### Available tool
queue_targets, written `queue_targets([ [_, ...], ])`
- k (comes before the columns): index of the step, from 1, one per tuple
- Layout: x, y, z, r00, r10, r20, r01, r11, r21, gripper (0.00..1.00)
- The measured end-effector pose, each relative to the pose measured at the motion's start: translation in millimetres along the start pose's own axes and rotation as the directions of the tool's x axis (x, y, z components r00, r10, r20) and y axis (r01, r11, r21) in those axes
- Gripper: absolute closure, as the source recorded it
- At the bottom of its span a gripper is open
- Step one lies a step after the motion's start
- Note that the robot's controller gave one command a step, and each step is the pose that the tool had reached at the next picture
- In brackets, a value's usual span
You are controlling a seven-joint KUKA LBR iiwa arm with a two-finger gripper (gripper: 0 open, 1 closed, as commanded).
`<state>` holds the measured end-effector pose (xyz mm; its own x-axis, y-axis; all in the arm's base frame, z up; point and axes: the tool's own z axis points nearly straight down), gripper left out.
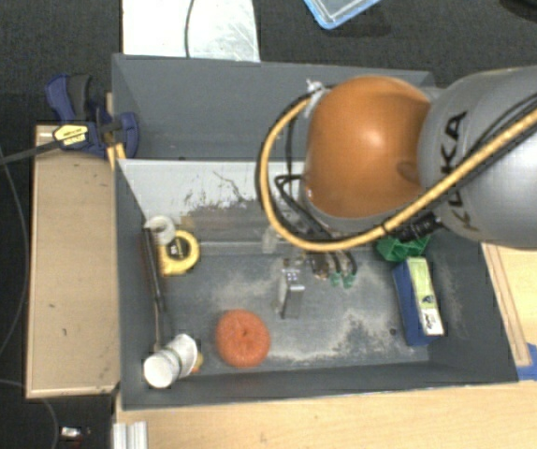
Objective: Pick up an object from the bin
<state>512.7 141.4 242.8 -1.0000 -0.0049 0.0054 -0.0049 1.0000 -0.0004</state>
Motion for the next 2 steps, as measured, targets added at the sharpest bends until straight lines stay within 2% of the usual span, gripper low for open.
queue_targets([
  [1, -1.5, -1.1, -4.6, 1.000, 0.006, 0.008, -0.006, 1.000, -0.002, 0.00],
  [2, 14.2, 15.8, 79.8, 1.000, 0.009, 0.012, -0.009, 1.000, -0.003, 0.00],
])
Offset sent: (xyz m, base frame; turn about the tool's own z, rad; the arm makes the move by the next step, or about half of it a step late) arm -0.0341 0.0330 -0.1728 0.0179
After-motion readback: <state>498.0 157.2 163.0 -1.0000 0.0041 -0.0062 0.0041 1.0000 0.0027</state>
